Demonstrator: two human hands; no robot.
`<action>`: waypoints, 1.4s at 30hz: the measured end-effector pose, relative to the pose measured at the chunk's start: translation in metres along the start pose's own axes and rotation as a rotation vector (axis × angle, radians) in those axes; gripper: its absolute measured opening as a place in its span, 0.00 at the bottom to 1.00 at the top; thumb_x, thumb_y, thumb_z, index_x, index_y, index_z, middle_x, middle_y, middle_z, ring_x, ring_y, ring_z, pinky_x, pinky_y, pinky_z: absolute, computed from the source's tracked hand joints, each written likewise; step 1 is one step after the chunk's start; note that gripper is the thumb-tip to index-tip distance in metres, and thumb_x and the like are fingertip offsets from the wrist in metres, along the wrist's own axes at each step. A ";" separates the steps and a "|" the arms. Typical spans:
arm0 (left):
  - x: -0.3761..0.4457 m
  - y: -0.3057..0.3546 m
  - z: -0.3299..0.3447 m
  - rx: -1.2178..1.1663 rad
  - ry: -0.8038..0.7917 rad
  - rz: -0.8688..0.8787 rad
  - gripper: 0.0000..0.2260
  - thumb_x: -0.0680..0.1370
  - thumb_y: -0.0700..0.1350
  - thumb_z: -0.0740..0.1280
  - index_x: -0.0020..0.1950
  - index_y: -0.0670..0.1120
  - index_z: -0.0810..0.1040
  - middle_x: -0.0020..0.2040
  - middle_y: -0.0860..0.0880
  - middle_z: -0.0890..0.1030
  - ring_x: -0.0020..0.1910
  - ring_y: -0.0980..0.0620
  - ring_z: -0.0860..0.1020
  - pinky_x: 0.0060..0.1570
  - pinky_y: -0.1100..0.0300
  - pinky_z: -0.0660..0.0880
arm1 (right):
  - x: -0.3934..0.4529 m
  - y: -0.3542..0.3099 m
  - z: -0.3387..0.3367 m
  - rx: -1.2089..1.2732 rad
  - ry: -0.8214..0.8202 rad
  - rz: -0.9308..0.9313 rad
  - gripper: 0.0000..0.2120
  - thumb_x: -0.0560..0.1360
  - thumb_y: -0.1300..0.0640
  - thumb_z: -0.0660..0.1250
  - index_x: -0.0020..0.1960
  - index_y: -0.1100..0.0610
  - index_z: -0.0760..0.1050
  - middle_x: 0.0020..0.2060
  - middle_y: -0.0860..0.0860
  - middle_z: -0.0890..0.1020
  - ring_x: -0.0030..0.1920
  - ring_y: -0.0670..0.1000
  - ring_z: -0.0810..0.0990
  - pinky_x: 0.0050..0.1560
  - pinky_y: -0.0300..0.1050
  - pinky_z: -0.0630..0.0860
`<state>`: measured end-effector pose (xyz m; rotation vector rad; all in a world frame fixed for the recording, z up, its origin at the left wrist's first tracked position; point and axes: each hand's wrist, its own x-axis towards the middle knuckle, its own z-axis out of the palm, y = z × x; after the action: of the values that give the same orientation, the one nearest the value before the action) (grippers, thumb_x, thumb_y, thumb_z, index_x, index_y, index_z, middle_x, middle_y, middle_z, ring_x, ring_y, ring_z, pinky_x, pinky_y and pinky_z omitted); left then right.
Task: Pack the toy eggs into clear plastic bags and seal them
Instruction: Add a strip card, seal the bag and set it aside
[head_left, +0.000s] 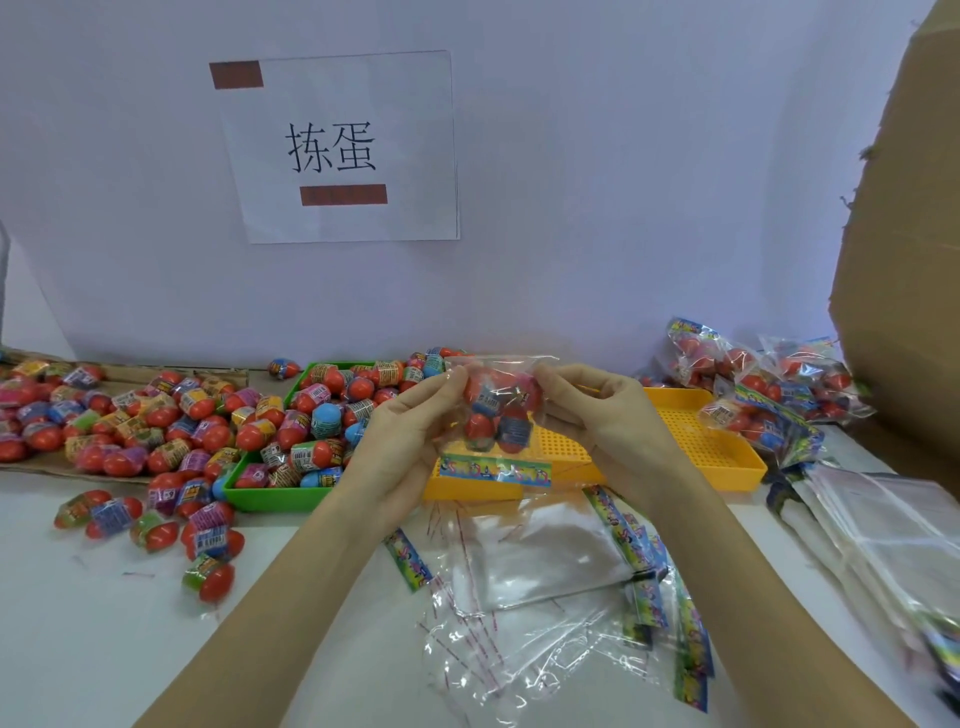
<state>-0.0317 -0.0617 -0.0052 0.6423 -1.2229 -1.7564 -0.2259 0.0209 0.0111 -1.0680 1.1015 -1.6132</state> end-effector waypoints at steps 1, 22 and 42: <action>0.000 0.000 0.001 0.020 0.026 0.033 0.15 0.78 0.49 0.74 0.62 0.44 0.87 0.61 0.43 0.87 0.57 0.48 0.82 0.66 0.48 0.76 | 0.000 0.001 0.001 -0.021 0.013 -0.024 0.14 0.74 0.51 0.75 0.53 0.59 0.87 0.52 0.58 0.88 0.52 0.53 0.88 0.51 0.40 0.83; 0.003 0.000 -0.027 1.050 -0.170 0.762 0.16 0.77 0.28 0.73 0.57 0.46 0.89 0.58 0.51 0.84 0.60 0.59 0.80 0.60 0.63 0.79 | 0.004 0.007 -0.011 -0.107 -0.148 0.090 0.19 0.83 0.48 0.68 0.63 0.62 0.82 0.58 0.60 0.86 0.59 0.59 0.86 0.58 0.49 0.84; 0.005 0.005 -0.013 0.053 0.135 0.017 0.13 0.72 0.47 0.80 0.53 0.44 0.85 0.55 0.43 0.88 0.55 0.45 0.87 0.53 0.49 0.85 | -0.005 0.000 -0.003 -0.444 -0.145 0.075 0.20 0.84 0.45 0.64 0.52 0.59 0.88 0.46 0.55 0.89 0.49 0.54 0.88 0.45 0.40 0.82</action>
<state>-0.0220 -0.0729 -0.0055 0.7665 -1.1815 -1.6443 -0.2276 0.0258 0.0097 -1.3864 1.4190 -1.2371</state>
